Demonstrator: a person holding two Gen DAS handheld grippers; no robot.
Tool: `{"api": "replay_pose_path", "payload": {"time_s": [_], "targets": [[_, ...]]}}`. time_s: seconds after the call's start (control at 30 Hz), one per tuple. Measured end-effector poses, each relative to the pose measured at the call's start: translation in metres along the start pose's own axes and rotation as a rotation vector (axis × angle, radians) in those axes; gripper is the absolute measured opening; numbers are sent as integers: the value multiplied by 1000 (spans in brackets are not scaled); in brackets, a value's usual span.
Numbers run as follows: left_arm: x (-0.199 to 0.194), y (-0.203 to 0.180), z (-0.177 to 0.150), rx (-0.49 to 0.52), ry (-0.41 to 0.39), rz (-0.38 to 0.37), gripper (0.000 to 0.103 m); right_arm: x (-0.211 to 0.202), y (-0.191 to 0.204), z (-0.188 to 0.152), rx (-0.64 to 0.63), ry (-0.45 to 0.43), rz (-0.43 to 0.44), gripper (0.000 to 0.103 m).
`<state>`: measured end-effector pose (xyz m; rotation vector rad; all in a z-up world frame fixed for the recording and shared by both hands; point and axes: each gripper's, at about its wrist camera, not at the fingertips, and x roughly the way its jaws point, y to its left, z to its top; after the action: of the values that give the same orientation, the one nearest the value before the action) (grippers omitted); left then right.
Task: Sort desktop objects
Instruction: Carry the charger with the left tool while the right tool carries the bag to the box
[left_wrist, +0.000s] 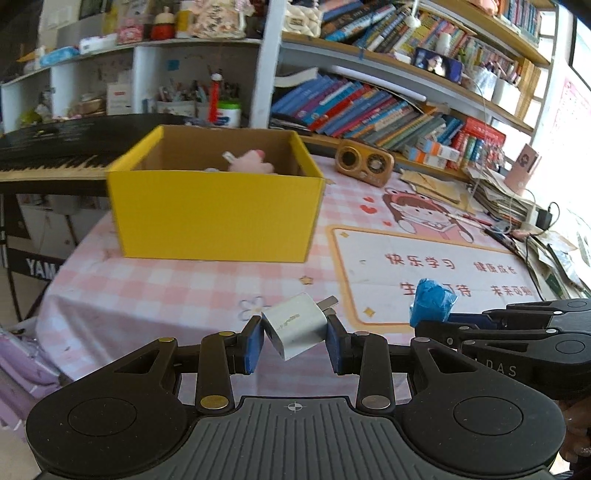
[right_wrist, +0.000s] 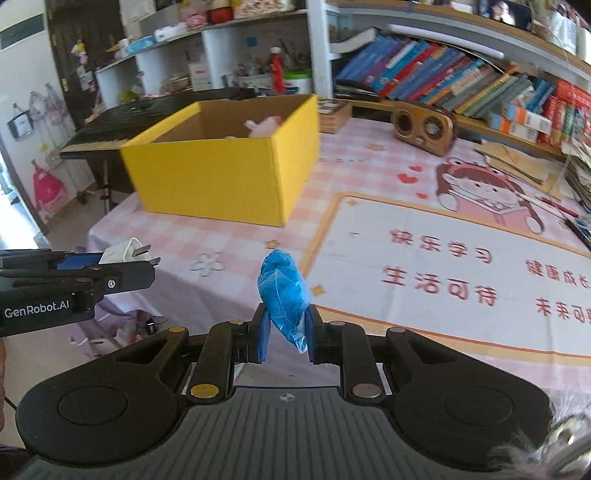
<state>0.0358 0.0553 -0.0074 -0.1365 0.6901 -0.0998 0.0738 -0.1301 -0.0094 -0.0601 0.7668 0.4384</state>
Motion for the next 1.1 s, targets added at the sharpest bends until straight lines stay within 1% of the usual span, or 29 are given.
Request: {"api": "replay_pose_path", "payload": {"time_s": [0.27, 0.6, 0.83, 1.1], "targets": [[-25, 20, -8, -26, -39, 32, 34, -5, 28, 2, -49, -23, 36, 18], [-40, 33, -13, -45, -67, 48, 34, -6, 47, 4, -81, -30, 55, 18], [-41, 40, -13, -65, -62, 65, 34, -1, 54, 8, -101, -22, 76, 18], [-32, 43, -9, -76, -55, 77, 34, 10, 53, 15, -113, -9, 93, 18]]}}
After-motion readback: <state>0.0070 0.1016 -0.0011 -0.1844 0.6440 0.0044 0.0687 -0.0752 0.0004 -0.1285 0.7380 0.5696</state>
